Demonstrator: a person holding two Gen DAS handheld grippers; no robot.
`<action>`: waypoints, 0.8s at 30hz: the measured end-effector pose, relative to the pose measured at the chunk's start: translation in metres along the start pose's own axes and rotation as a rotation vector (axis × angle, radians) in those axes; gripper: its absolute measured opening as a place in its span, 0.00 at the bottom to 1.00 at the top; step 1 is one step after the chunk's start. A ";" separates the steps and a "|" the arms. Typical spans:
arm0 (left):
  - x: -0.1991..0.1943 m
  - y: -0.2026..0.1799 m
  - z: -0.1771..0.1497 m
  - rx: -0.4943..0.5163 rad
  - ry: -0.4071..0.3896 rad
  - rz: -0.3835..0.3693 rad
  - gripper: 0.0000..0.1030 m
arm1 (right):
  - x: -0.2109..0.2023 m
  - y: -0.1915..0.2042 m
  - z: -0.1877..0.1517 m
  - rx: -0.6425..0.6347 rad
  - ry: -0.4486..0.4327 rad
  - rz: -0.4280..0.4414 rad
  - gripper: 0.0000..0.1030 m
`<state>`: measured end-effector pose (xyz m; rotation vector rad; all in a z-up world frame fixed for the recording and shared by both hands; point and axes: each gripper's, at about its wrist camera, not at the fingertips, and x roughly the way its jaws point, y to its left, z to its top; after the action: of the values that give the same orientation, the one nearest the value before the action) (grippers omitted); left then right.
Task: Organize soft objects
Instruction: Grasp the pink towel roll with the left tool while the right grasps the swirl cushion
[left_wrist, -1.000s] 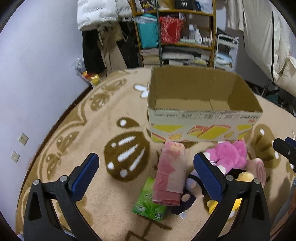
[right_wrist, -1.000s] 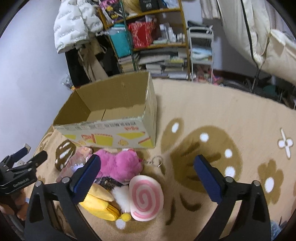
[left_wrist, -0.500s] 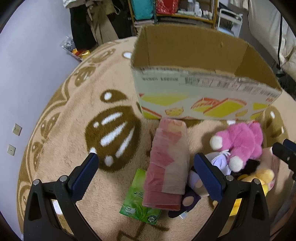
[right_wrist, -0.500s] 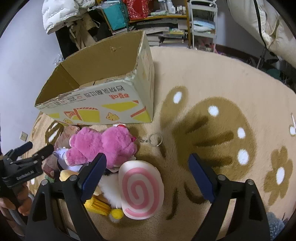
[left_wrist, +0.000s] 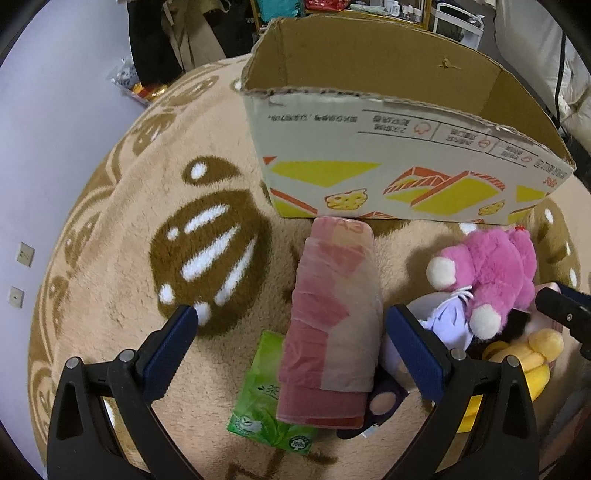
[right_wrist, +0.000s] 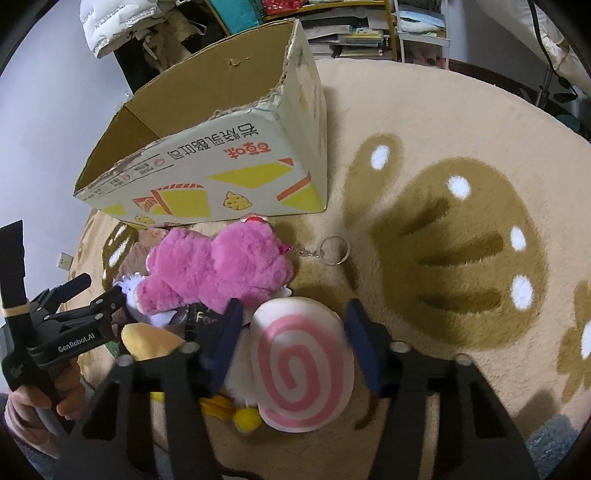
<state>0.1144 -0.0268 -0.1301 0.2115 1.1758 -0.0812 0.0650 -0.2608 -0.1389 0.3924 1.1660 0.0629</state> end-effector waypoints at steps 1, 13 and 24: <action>0.001 0.001 0.000 -0.012 0.006 -0.018 0.97 | 0.000 0.000 0.000 0.000 -0.001 -0.001 0.50; 0.016 0.016 -0.001 -0.111 0.068 -0.132 0.79 | -0.011 -0.009 0.000 0.025 -0.040 0.010 0.42; 0.014 0.002 -0.002 -0.049 0.044 -0.146 0.43 | -0.012 -0.012 0.003 0.046 -0.059 -0.015 0.42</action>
<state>0.1180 -0.0234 -0.1440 0.0839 1.2349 -0.1766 0.0611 -0.2758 -0.1315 0.4233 1.1138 0.0115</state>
